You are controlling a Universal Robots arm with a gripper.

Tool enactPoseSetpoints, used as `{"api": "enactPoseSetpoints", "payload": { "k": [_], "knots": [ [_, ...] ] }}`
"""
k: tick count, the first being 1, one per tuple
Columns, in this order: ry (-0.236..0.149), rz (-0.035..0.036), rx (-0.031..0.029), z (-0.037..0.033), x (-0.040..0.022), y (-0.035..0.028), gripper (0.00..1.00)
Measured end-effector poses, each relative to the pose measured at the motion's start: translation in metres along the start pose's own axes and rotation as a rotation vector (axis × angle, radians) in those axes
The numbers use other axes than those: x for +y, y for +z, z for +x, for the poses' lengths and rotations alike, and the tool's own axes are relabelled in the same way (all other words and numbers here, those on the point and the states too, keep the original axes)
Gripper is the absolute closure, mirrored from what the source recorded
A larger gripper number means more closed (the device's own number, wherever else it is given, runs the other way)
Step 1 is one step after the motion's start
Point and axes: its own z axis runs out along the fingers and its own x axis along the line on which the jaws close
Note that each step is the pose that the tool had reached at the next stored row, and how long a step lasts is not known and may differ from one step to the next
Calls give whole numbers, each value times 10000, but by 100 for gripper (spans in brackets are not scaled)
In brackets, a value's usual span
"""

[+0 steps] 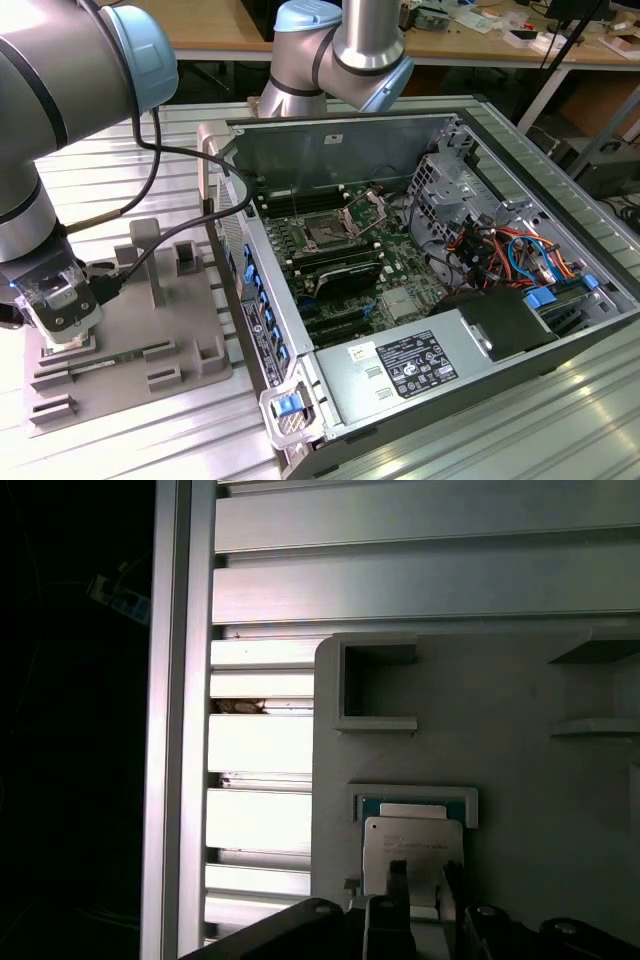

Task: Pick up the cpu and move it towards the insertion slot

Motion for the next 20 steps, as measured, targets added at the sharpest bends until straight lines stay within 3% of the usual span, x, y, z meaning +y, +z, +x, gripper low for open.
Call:
{"api": "enactPoseSetpoints", "payload": {
  "k": [1,8,20],
  "knots": [
    [1,0,0,0,0,0,71],
    [0,0,0,0,0,1,34],
    [0,0,0,0,-1,31,34]
  ]
}}
